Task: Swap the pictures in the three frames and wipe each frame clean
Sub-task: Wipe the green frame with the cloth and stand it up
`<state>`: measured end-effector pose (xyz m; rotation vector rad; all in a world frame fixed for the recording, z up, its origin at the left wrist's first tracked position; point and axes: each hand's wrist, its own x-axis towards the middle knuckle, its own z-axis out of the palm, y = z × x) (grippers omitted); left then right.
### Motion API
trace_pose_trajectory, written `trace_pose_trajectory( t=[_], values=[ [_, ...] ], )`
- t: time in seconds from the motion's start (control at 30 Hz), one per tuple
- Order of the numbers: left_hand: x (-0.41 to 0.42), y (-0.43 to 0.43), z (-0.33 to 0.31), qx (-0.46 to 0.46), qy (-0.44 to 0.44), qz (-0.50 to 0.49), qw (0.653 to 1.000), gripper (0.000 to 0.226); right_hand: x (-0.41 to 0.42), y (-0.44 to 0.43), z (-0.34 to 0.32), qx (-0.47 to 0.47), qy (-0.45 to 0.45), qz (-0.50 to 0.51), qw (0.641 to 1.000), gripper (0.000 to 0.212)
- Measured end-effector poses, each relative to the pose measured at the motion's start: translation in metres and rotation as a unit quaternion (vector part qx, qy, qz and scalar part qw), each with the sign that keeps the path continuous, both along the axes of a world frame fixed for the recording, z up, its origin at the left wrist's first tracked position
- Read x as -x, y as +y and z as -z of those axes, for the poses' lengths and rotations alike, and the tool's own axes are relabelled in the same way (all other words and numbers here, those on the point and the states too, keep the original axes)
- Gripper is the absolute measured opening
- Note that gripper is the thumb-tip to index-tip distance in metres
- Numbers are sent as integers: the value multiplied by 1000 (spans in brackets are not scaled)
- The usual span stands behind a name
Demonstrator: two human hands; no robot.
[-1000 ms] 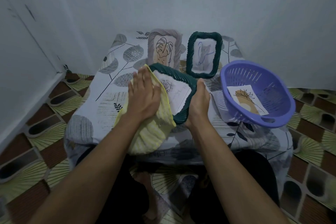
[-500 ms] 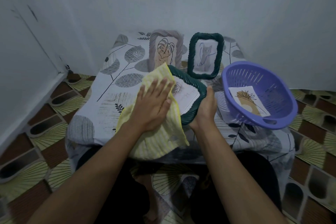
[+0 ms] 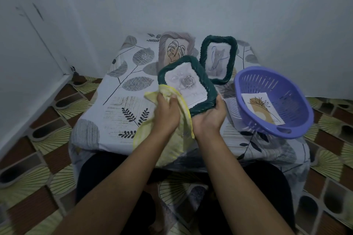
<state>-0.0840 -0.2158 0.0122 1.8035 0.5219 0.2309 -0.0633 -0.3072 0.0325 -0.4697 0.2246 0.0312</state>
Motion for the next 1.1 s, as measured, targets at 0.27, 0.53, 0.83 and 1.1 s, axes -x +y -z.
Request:
trace_pose_trajectory(
  t=[0.27,0.53,0.83,1.1],
  values=[
    [-6,47,-6,-56,-107,6,993,42,-2,-29,2,58,-11,-138,989,37],
    [-10,54,-14,-248,-151,23,957,32,-20,-16,6,136,15,-176,975,66],
    [18,13,11,-360,-83,134,920,78,-26,-12,6,31,41,-69,996,69],
    [12,18,15,-452,-97,208,862,66,-22,-3,17,92,7,-41,995,62]
  ],
)
